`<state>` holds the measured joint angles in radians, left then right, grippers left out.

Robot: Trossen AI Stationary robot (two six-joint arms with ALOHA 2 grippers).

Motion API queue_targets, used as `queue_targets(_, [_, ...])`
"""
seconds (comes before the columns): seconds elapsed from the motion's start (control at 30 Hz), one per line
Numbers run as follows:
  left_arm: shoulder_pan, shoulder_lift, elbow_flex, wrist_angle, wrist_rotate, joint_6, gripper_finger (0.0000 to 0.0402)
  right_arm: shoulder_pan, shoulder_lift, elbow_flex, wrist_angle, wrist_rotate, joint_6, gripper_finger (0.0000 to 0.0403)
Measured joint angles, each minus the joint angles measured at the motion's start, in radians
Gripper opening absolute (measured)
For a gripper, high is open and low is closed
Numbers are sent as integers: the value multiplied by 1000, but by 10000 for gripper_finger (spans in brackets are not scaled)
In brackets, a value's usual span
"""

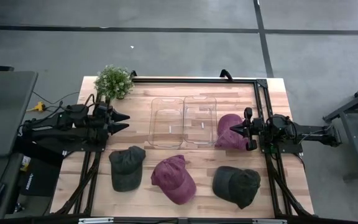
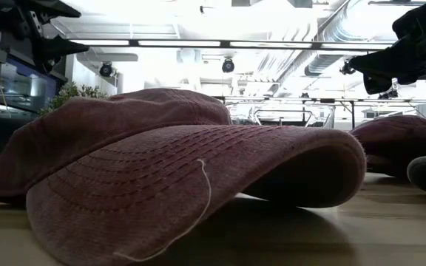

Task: Pick & Place hat
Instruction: Put the left black cap into the left transparent bin

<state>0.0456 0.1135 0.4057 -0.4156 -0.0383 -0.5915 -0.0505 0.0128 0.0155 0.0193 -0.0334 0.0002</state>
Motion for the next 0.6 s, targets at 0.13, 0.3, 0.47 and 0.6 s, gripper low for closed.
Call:
queue_targets(0.13, [0,101,48,-41,35,16,275,0,0,0,0,0,0,5])
queue_targets(0.3, [0,246,122,-80,84,7,275,0,0,0,0,0,0,6])
queue_targets(0.47, [0,411,241,-224,16,-160,275,0,0,0,0,0,0,7])
queue_targets(0.6, [0,547,377,-427,-9,-329,275,0,0,0,0,0,0,8])
